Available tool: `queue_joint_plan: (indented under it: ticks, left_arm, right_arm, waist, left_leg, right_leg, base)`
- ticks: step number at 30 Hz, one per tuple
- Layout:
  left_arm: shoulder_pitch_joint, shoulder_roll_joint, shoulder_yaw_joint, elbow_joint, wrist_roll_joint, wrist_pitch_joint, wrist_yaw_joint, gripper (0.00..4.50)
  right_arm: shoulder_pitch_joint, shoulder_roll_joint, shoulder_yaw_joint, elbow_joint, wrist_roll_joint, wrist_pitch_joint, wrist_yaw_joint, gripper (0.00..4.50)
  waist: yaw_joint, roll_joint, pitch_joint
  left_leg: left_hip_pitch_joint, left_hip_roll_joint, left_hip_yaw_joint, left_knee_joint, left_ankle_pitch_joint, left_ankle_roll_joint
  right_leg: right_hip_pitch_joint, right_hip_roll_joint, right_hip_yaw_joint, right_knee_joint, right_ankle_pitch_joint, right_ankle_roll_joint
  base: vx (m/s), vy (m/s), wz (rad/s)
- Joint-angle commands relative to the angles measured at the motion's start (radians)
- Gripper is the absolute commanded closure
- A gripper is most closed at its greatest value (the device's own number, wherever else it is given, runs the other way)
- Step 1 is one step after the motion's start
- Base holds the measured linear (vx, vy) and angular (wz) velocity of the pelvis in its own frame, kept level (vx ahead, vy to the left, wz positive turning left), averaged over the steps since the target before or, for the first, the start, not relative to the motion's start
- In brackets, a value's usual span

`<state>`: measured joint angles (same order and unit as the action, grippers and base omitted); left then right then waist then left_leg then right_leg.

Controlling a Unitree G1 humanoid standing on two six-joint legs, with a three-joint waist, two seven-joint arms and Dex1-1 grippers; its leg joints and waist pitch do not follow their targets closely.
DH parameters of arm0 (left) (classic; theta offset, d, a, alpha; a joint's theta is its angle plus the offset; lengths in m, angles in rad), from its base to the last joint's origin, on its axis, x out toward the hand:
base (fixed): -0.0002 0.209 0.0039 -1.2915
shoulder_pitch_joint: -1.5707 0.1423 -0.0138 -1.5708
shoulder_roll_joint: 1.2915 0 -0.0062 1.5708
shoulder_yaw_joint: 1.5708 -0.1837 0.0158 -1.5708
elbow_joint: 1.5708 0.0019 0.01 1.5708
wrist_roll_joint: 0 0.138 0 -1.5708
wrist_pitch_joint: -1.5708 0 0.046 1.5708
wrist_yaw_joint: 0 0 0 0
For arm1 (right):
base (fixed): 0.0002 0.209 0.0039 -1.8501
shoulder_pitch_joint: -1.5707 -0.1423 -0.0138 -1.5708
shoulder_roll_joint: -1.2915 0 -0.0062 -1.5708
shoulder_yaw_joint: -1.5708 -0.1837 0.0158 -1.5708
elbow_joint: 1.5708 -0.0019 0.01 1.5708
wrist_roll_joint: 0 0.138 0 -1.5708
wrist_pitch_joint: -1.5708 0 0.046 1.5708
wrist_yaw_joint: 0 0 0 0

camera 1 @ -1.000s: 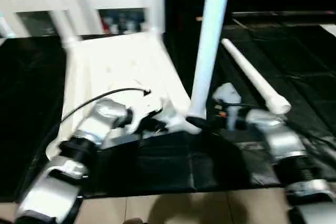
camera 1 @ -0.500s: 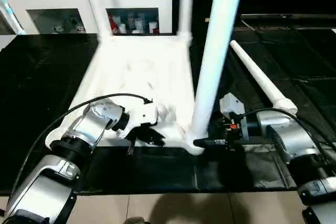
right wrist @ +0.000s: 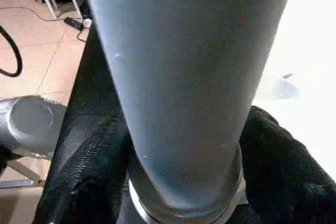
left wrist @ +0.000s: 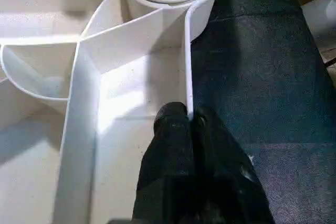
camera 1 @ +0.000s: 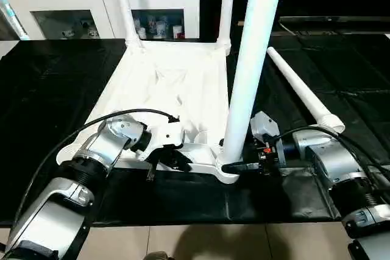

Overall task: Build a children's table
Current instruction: Rotate leg to tighten

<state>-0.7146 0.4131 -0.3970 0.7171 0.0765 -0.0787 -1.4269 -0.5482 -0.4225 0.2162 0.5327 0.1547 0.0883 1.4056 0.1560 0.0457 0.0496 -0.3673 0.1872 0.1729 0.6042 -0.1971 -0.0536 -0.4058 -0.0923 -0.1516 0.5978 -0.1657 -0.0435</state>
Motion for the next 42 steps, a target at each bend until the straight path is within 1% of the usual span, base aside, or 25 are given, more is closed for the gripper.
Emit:
queue_joint_plan:
  ticks: [1,5,11,12,16,17,19,20,21,22,23,24,25,26,27,28,31,32,33,34,35,37,39,40,42]
  left_arm:
    - [-0.015,-0.006,-0.024,-0.001,0.016,-0.019,-0.032,4.50]
    - [-0.014,-0.006,-0.024,0.004,0.016,-0.021,-0.029,4.50]
    - [-0.016,-0.011,-0.010,0.015,0.009,0.001,-0.010,4.50]
    - [-0.024,-0.027,0.008,0.025,0.004,0.037,0.033,4.50]
    - [-0.040,-0.062,0.051,0.037,-0.014,0.099,0.124,4.50]
    - [-0.055,-0.088,0.084,0.048,-0.019,0.141,0.216,4.50]
    - [-0.061,-0.098,0.098,0.052,-0.021,0.158,0.256,4.50]
    - [-0.066,-0.125,0.129,0.048,-0.022,0.203,0.350,4.50]
    - [-0.067,-0.143,0.148,0.041,-0.032,0.237,0.392,4.50]
    - [-0.066,-0.161,0.164,0.030,-0.038,0.270,0.433,4.50]
    - [-0.063,-0.198,0.193,0.002,-0.045,0.340,0.507,4.50]
    - [-0.063,-0.199,0.194,0.001,-0.045,0.342,0.509,4.50]
    - [-0.060,-0.219,0.206,-0.017,-0.047,0.377,0.546,4.50]
    - [-0.058,-0.236,0.215,-0.034,-0.048,0.405,0.576,4.50]
    - [-0.056,-0.248,0.220,-0.045,-0.048,0.422,0.595,4.50]
    - [-0.051,-0.275,0.220,-0.073,-0.048,0.453,0.621,4.50]
    - [-0.044,-0.295,0.210,-0.102,-0.043,0.478,0.632,4.50]
    - [-0.037,-0.309,0.196,-0.129,-0.036,0.496,0.633,4.50]
    - [-0.037,-0.309,0.196,-0.129,-0.035,0.497,0.633,4.50]
    - [-0.032,-0.313,0.184,-0.148,-0.024,0.503,0.636,4.50]
    - [-0.030,-0.311,0.178,-0.154,-0.017,0.503,0.636,4.50]
    - [-0.027,-0.305,0.171,-0.158,-0.010,0.498,0.634,4.50]
    - [-0.020,-0.294,0.166,-0.168,-0.009,0.499,0.629,4.50]
    - [-0.014,-0.282,0.162,-0.174,-0.008,0.493,0.622,4.50]
    - [-0.011,-0.274,0.158,-0.175,-0.007,0.487,0.615,4.50]
  right_arm:
    - [0.005,0.002,0.008,-0.005,-0.002,0.004,0.001,1.67]
    - [0.009,0.005,0.009,-0.010,-0.002,0.009,0.004,1.87]
    - [0.012,0.013,0.013,-0.013,0.007,0.033,-0.005,1.90]
    - [0.017,0.024,0.003,-0.017,0.017,0.049,-0.023,1.91]
    - [0.024,0.062,-0.034,-0.007,0.029,0.076,-0.115,1.91]
    - [0.031,0.091,-0.055,0.014,0.016,0.083,-0.211,1.91]
    - [0.036,0.105,-0.062,0.024,0.003,0.076,-0.263,1.91]
    - [0.048,0.148,-0.086,0.042,-0.003,0.089,-0.369,1.91]
    - [0.049,0.175,-0.103,0.054,0.002,0.107,-0.425,1.91]
    - [0.049,0.203,-0.119,0.066,0.008,0.119,-0.476,1.91]
    - [0.040,0.261,-0.149,0.089,0.017,0.149,-0.578,1.91]
    - [0.040,0.262,-0.150,0.089,0.017,0.150,-0.581,1.91]
    - [0.031,0.298,-0.165,0.099,0.021,0.167,-0.637,1.91]
    - [0.019,0.329,-0.180,0.113,0.030,0.179,-0.684,1.93]
    - [0.011,0.350,-0.190,0.122,0.036,0.187,-0.714,1.94]
    - [-0.020,0.399,-0.212,0.151,0.040,0.199,-0.794,1.95]
    - [-0.053,0.434,-0.223,0.182,0.037,0.203,-0.853,1.95]
    - [-0.071,0.455,-0.222,0.192,0.030,0.176,-0.861,1.95]
    - [-0.072,0.456,-0.221,0.192,0.029,0.175,-0.861,1.95]
    - [-0.076,0.463,-0.224,0.189,0.019,0.164,-0.866,1.42]
    - [-0.075,0.462,-0.225,0.186,0.010,0.162,-0.873,1.28]
    - [-0.070,0.458,-0.229,0.179,0.008,0.159,-0.871,1.22]
    - [-0.062,0.450,-0.232,0.167,0.008,0.155,-0.866,0.93]
    - [-0.052,0.436,-0.222,0.157,0.003,0.145,-0.854,0.84]
    - [-0.044,0.425,-0.214,0.148,-0.003,0.135,-0.846,0.78]
  waist:
    - [-0.004,-0.010,-0.081]
    - [-0.004,-0.010,-0.081]
    - [-0.004,-0.010,-0.081]
    - [-0.003,-0.008,-0.081]
    - [-0.006,-0.011,-0.075]
    - [-0.007,-0.012,-0.075]
    - [-0.013,-0.010,-0.075]
    - [-0.024,-0.014,-0.073]
    - [-0.027,-0.012,-0.072]
    - [-0.033,-0.012,-0.072]
    - [-0.042,-0.012,-0.072]
    - [-0.045,-0.012,-0.071]
    - [-0.048,-0.009,-0.072]
    - [-0.056,-0.010,-0.073]
    - [-0.057,-0.010,-0.074]
    - [-0.064,-0.007,-0.076]
    - [-0.068,-0.005,-0.079]
    - [-0.069,-0.005,-0.079]
    - [-0.071,-0.010,-0.078]
    - [-0.069,-0.009,-0.079]
    - [-0.068,-0.007,-0.079]
    - [-0.070,-0.006,-0.078]
    - [-0.069,-0.006,-0.077]
    - [-0.069,-0.003,-0.076]
    - [-0.069,-0.004,-0.077]
  left_leg:
    - [0.007,0.058,-0.017,-0.060,-0.107,0.087]
    - [0.006,0.057,-0.016,-0.060,-0.111,0.084]
    - [0.005,0.056,-0.016,-0.060,-0.108,0.085]
    - [0.006,0.057,-0.017,-0.060,-0.112,0.083]
    - [0.009,0.056,-0.017,-0.063,-0.142,0.064]
    - [0.010,0.055,-0.017,-0.064,-0.145,0.056]
    - [0.011,0.055,-0.019,-0.065,-0.155,0.041]
    - [0.005,0.052,-0.020,-0.067,-0.157,0.035]
    - [0.008,0.053,-0.020,-0.068,-0.160,0.031]
    - [0.009,0.047,-0.019,-0.066,-0.170,0.028]
    - [0.006,0.046,-0.019,-0.066,-0.163,0.030]
    - [0.008,0.047,-0.020,-0.067,-0.161,0.030]
    - [0.006,0.045,-0.021,-0.066,-0.159,0.031]
    - [0.005,0.046,-0.020,-0.067,-0.148,0.033]
    - [0.005,0.044,-0.021,-0.066,-0.145,0.036]
    - [0.003,0.046,-0.020,-0.065,-0.124,0.048]
    - [0.002,0.045,-0.020,-0.063,-0.099,0.059]
    - [0.003,0.045,-0.018,-0.062,-0.098,0.066]
    - [0.000,0.046,-0.018,-0.063,-0.098,0.068]
    - [0.002,0.045,-0.016,-0.062,-0.096,0.076]
    - [0.003,0.046,-0.017,-0.063,-0.094,0.078]
    - [0.001,0.046,-0.018,-0.064,-0.097,0.084]
    - [0.005,0.047,-0.017,-0.064,-0.105,0.082]
    - [0.005,0.048,-0.017,-0.065,-0.113,0.079]
    - [0.004,0.047,-0.017,-0.066,-0.119,0.077]
  right_leg:
    - [0.064,-0.082,0.072,-0.063,-0.210,-0.156]
    - [0.065,-0.082,0.072,-0.063,-0.213,-0.157]
    - [0.066,-0.081,0.072,-0.063,-0.212,-0.158]
    - [0.065,-0.082,0.072,-0.064,-0.220,-0.156]
    - [0.064,-0.083,0.070,-0.076,-0.297,-0.135]
    - [0.064,-0.084,0.070,-0.078,-0.314,-0.129]
    - [0.064,-0.085,0.068,-0.081,-0.338,-0.124]
    - [0.068,-0.084,0.067,-0.082,-0.345,-0.115]
    - [0.065,-0.085,0.067,-0.084,-0.353,-0.116]
    - [0.066,-0.086,0.064,-0.090,-0.378,-0.112]
    - [0.067,-0.085,0.064,-0.091,-0.378,-0.110]
    - [0.066,-0.085,0.064,-0.091,-0.379,-0.111]
    - [0.067,-0.085,0.062,-0.091,-0.381,-0.112]
    - [0.068,-0.083,0.064,-0.090,-0.361,-0.117]
    - [0.068,-0.084,0.063,-0.090,-0.354,-0.120]
    - [0.067,-0.083,0.066,-0.085,-0.311,-0.130]
    - [0.069,-0.081,0.066,-0.077,-0.249,-0.150]
    - [0.068,-0.080,0.066,-0.076,-0.232,-0.157]
    - [0.070,-0.080,0.067,-0.074,-0.225,-0.161]
    - [0.070,-0.081,0.067,-0.076,-0.220,-0.160]
    - [0.070,-0.081,0.067,-0.075,-0.217,-0.161]
    - [0.069,-0.079,0.068,-0.074,-0.206,-0.159]
    - [0.068,-0.080,0.068,-0.076,-0.214,-0.158]
    - [0.069,-0.080,0.068,-0.077,-0.218,-0.157]
    - [0.070,-0.081,0.068,-0.077,-0.220,-0.154]
  base:
    - [0.000,0.000,0.00]
    - [0.000,0.000,0.00]
    - [0.000,0.000,0.00]
    - [0.000,0.000,0.00]
    - [0.000,0.000,0.00]
    - [0.000,0.000,0.00]
    - [0.000,0.000,0.00]
    - [0.000,0.000,0.00]
    - [0.000,0.000,0.00]
    - [0.000,0.000,0.00]
    - [0.000,0.000,0.00]
    - [0.000,0.000,0.00]
    - [0.000,0.000,0.00]
    - [0.000,0.000,0.00]
    - [0.000,0.000,0.00]
    - [0.000,0.000,0.00]
    - [0.000,0.000,0.00]
    - [0.000,0.000,0.00]
    - [0.000,0.000,0.00]
    - [0.000,0.000,0.00]
    - [0.000,0.000,0.00]
    - [0.000,0.000,0.00]
    - [0.000,0.000,0.00]
    - [0.000,0.000,0.00]
    - [0.000,0.000,0.00]
